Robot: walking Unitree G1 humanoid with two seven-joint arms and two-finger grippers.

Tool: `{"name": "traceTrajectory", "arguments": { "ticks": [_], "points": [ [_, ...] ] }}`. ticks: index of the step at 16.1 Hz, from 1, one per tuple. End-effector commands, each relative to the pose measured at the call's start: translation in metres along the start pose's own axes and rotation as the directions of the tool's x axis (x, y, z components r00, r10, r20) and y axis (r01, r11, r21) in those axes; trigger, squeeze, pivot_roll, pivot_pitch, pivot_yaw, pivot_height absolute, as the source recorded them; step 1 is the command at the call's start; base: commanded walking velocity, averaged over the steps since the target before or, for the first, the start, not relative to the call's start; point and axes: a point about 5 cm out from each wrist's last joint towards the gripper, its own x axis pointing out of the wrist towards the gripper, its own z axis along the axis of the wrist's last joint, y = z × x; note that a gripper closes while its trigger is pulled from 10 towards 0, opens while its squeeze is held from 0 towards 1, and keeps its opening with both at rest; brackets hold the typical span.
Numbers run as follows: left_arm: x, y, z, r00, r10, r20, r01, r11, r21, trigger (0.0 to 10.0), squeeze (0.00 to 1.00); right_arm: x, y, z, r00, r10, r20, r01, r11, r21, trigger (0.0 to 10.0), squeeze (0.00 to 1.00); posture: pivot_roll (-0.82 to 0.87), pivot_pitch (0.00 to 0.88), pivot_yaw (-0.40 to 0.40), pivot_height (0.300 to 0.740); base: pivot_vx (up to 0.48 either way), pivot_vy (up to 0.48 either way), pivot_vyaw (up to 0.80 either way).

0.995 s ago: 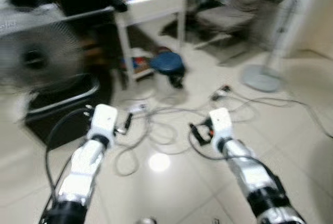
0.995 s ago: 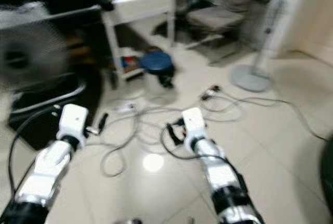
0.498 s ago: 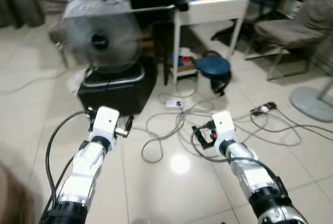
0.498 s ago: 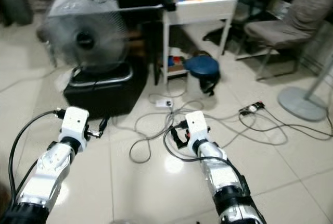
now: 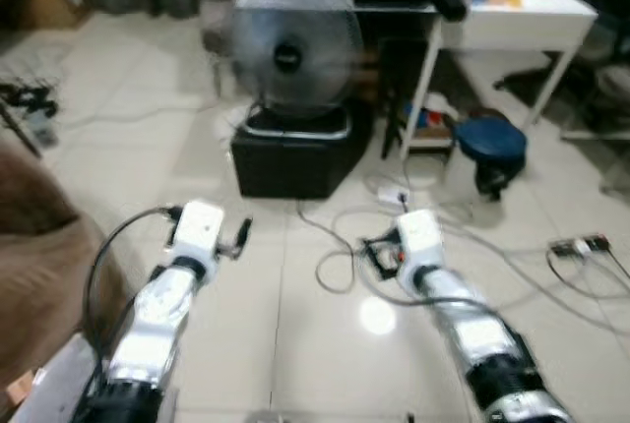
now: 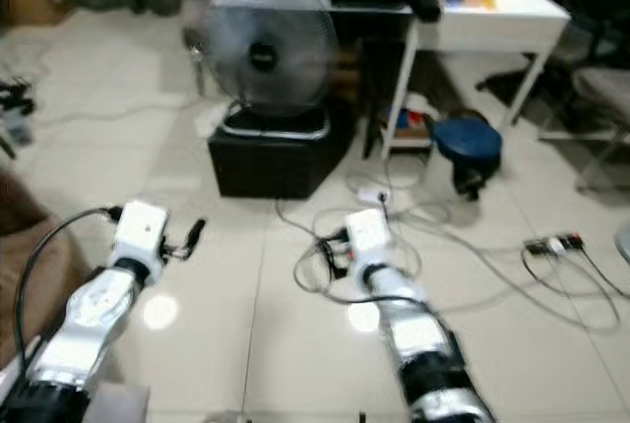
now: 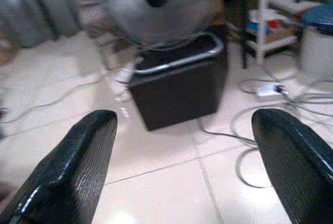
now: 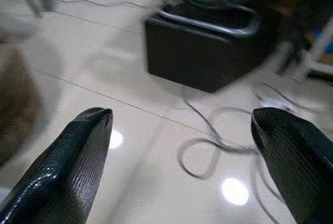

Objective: Move the pillow to the sofa from floor

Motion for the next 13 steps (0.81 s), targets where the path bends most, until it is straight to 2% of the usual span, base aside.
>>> {"name": "traceTrajectory", "arguments": {
  "ticks": [1, 13],
  "points": [
    [0.001, -0.0038, 0.0021, 1.0, -0.02, 0.007, 0.02, 1.0, 0.004, 10.0, 0.0, -0.002, -0.0076, 0.0026, 1.0, -0.015, 0.004, 0.015, 1.0, -0.005, 10.0, 0.0, 0.1, 0.0, 0.021, 0.74, 0.0, 0.0, 0.8],
    [0.0002, -0.0063, 0.0007, 0.999, -0.039, 0.003, 0.039, 0.999, 0.018, 10.0, 0.0, -0.0063, -0.0097, -0.0018, 0.999, -0.03, -0.02, 0.03, 1.0, 0.001, 10.0, 0.0, 0.1, 0.0, 0.027, 0.74, 0.0, 0.0, 0.8]
  ]
}}
